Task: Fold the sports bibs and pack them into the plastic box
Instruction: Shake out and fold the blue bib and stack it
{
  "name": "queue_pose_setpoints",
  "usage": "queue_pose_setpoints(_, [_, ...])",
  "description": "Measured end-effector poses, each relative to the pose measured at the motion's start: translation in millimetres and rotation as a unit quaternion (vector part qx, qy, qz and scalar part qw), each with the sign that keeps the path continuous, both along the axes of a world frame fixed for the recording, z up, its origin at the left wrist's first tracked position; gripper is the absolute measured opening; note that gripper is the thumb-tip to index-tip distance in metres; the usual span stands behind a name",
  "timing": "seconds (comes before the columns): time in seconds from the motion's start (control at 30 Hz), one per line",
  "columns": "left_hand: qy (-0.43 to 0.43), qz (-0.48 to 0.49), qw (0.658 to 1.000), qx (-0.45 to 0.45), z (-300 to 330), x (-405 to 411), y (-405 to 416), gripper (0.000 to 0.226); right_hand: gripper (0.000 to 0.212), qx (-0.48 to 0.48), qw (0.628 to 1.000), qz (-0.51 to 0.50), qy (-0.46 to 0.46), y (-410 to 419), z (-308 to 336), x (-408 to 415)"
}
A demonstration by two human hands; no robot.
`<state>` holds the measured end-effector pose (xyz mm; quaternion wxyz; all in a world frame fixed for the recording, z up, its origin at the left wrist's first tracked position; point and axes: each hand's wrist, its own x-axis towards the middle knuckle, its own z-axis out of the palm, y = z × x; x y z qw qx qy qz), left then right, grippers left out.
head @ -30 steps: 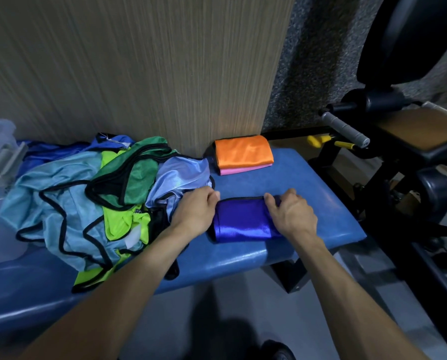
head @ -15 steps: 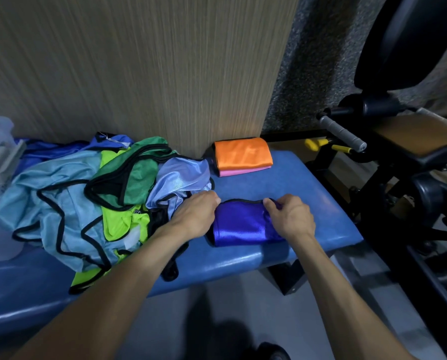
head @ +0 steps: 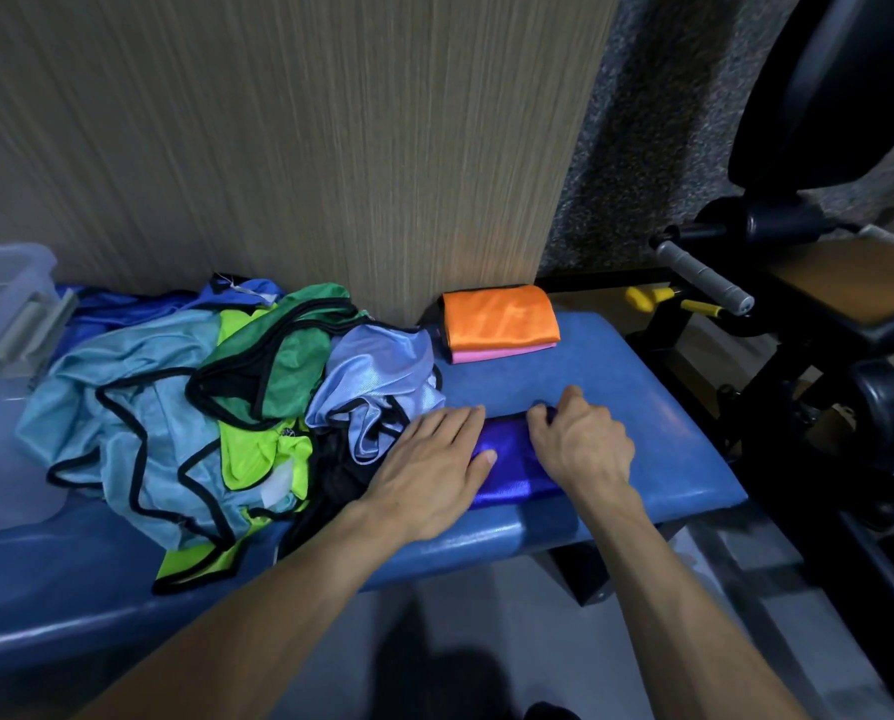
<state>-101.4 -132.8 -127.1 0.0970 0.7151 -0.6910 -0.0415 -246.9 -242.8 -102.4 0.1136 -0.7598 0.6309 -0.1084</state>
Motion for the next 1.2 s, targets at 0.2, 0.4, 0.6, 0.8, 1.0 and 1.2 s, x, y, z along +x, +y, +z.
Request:
queue_pose_setpoints(0.2, [-0.011, -0.008, 1.0, -0.022, -5, 2, 1, 0.071, 0.034, 0.035, 0.984, -0.031, -0.173, -3, 0, 4])
queue_pose_setpoints(0.4, [0.116, 0.027, 0.992, 0.033, 7, 10, -10, 0.062, 0.022, -0.043, 0.942, 0.032, -0.331, -3, 0, 3])
queue_pose_setpoints(0.6, [0.222, 0.064, 0.971, 0.065, 19, 12, -17, 0.032, 0.018, -0.09, 0.912, 0.104, -0.388, -6, 6, -1])
queue_pose_setpoints(0.8, [0.279, 0.053, 0.958, 0.039, 44, 19, -24, 0.034, 0.012, -0.074, 0.891, 0.096, -0.438, -24, 9, -1])
queue_pose_setpoints(1.0, [0.303, 0.118, 0.939, -0.109, 83, 56, -106, 0.025, 0.018, -0.06, 0.867, 0.035, -0.493, -94, 31, 30])
queue_pose_setpoints(1.2, [0.26, 0.175, 0.932, -0.182, 86, 85, -177, 0.026, 0.023, -0.054, 0.909, 0.001, -0.414, -172, 54, 77])
